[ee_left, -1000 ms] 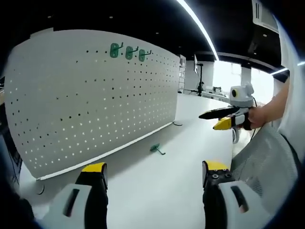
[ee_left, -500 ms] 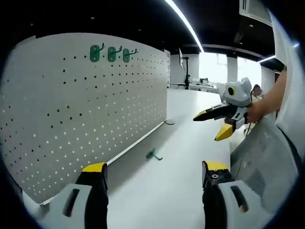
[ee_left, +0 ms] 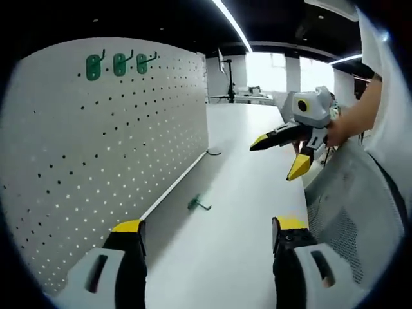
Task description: Insert the hook assembly into the mounting plate slot until the hook locks in place.
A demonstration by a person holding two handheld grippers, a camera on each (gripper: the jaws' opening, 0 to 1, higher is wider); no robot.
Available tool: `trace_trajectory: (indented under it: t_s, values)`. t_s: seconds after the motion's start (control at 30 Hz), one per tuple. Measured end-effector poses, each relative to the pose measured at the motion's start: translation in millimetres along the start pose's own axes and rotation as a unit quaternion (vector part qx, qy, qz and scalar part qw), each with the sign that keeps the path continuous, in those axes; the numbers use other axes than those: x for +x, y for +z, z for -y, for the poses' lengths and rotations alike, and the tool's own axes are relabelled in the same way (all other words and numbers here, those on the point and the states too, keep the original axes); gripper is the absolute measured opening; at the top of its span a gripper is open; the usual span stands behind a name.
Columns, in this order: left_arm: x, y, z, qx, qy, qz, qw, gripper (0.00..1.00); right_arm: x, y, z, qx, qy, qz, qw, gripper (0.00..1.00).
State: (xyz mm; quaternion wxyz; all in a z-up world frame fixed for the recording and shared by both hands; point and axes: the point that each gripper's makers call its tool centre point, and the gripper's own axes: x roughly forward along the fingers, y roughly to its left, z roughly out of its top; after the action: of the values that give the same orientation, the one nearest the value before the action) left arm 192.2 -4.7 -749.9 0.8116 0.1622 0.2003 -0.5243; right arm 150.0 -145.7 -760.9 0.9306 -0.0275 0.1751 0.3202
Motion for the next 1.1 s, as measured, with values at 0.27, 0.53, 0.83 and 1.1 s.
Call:
trace_trajectory:
  t_s: [0.27, 0.53, 0.83, 1.1]
  values:
    - [11, -7.0, -0.7, 0.020, -0.021, -0.033, 0.9990, 0.83, 0, -2.8, 1, 0.003, -0.001, -0.004, 1.0000, 0.72]
    - [22, -16.2, -3.5, 0.030, -0.040, -0.060, 0.9969, 0.84, 0, -3.2, -1, 0.000, 0.000, -0.007, 1.0000, 0.72]
    - [35, -24.6, -3.6, 0.052, -0.066, -0.099, 0.9915, 0.84, -3, -2.8, 1, -0.003, -0.003, -0.006, 1.0000, 0.71]
    - [48, -26.2, -6.0, 0.066, -0.081, -0.121, 0.9872, 0.84, -1, -5.7, -2, -0.003, 0.004, -0.010, 0.9999, 0.71]
